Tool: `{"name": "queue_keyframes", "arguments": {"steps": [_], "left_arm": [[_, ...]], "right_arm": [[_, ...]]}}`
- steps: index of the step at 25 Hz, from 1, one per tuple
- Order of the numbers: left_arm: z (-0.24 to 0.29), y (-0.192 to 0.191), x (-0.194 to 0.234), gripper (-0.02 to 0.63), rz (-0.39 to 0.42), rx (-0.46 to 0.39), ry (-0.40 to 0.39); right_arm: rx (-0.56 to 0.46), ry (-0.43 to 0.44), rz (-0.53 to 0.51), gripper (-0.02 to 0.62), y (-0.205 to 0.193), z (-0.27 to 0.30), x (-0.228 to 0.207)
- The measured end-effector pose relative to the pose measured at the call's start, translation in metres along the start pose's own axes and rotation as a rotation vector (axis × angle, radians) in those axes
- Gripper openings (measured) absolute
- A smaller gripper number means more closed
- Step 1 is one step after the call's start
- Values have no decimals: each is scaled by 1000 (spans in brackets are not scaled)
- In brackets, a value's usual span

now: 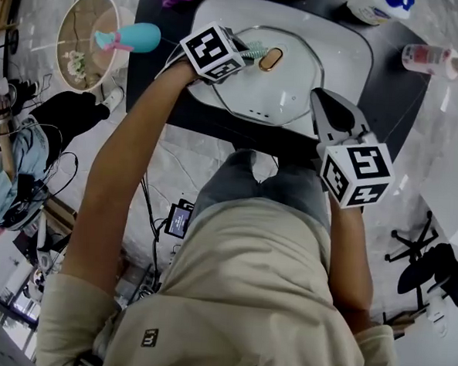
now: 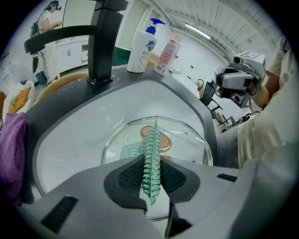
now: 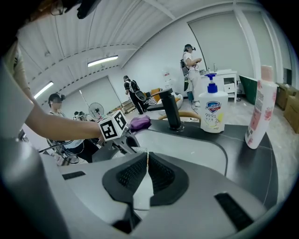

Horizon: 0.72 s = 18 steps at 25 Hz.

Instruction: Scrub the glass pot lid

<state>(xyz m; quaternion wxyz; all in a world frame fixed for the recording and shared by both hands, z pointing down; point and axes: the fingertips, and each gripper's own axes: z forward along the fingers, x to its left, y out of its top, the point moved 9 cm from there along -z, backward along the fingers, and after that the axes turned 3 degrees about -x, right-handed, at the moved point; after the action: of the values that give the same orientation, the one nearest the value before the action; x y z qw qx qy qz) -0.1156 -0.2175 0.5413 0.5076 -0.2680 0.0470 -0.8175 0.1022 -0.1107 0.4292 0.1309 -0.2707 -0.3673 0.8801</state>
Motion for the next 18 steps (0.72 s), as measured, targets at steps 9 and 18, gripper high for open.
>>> {"name": "queue_keyframes", "arguments": {"steps": [9, 18], "left_arm": [[-1, -17, -51, 83, 61, 24, -90], [-8, -15, -86, 83, 67, -39, -169]], "right_arm": [[-23, 4, -48, 26, 22, -1, 26], [-43, 8, -105, 26, 40, -2, 59]]}}
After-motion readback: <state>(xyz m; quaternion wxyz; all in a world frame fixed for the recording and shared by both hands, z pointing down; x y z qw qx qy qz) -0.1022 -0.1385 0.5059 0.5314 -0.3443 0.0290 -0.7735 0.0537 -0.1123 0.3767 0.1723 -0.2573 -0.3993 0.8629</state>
